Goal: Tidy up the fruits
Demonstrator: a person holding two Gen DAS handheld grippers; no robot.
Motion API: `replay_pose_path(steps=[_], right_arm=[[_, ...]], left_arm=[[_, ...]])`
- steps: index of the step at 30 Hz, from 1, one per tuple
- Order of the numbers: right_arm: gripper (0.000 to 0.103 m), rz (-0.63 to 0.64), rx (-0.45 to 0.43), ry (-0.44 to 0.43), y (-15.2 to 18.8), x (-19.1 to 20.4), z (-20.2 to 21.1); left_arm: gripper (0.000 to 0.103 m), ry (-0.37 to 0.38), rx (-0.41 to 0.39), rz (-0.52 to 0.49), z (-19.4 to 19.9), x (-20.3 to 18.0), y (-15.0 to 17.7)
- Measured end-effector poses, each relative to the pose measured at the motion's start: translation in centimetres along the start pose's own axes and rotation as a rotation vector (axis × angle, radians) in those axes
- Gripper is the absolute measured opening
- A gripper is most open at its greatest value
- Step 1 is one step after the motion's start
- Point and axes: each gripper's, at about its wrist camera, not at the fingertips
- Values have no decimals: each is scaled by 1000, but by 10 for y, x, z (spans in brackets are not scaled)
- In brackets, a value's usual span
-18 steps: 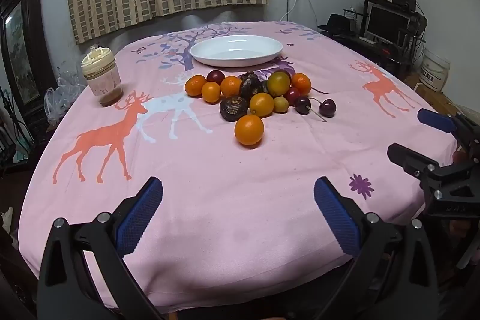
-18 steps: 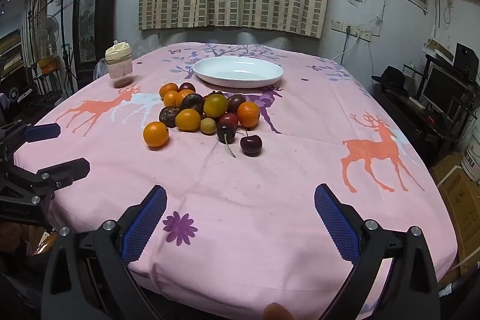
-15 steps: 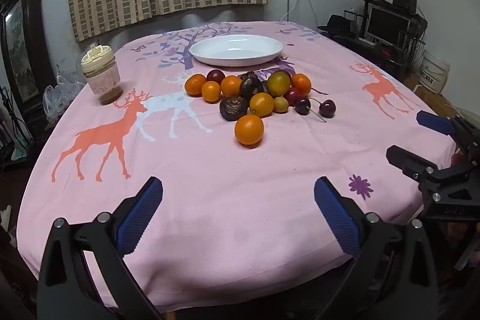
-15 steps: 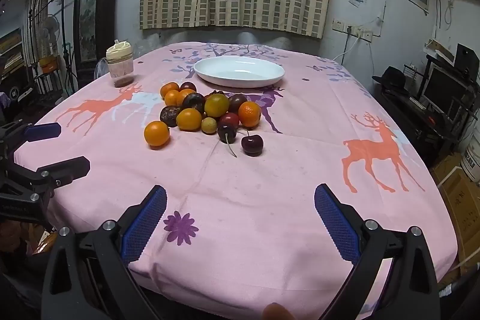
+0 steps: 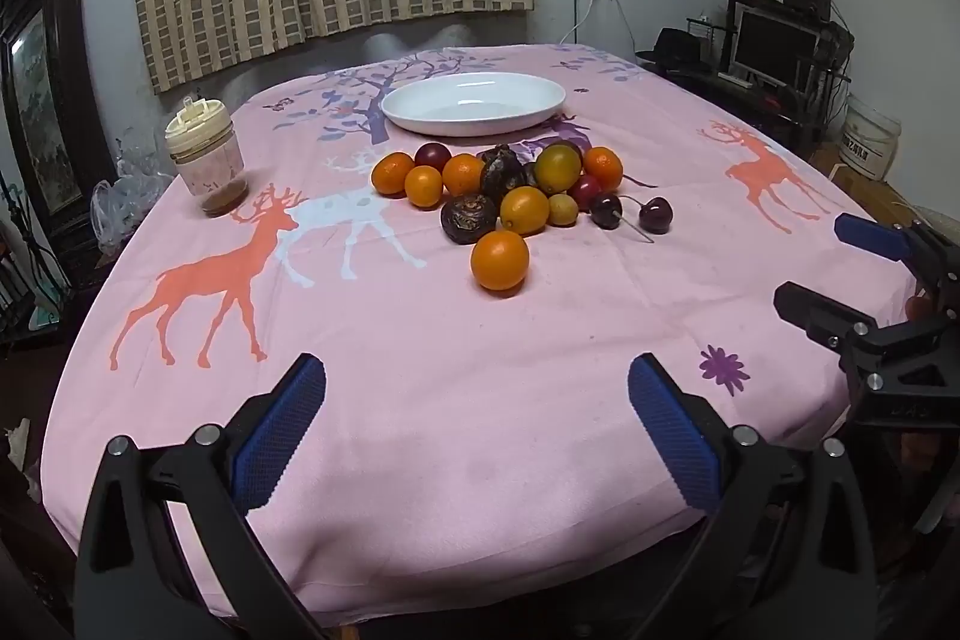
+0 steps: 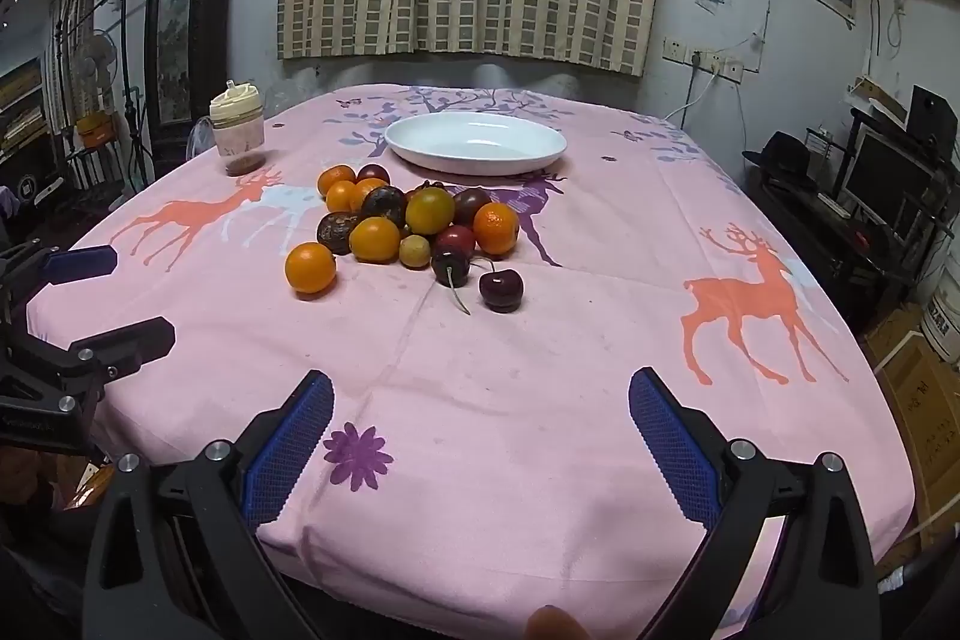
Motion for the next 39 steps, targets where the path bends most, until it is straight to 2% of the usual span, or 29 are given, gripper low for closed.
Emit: replay_pose_path(steps=[39], right_arm=[[99, 8, 0, -2, 1, 1, -2]], left_arm=[[99, -1, 5, -3, -1, -1, 0]])
Point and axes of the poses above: each gripper's, at about its wrist camera, not at the fingertips, and z roughly against the way its jaws point, x to its left, y to its underside, and after that the axes turned 15 degrees about z, right-handed
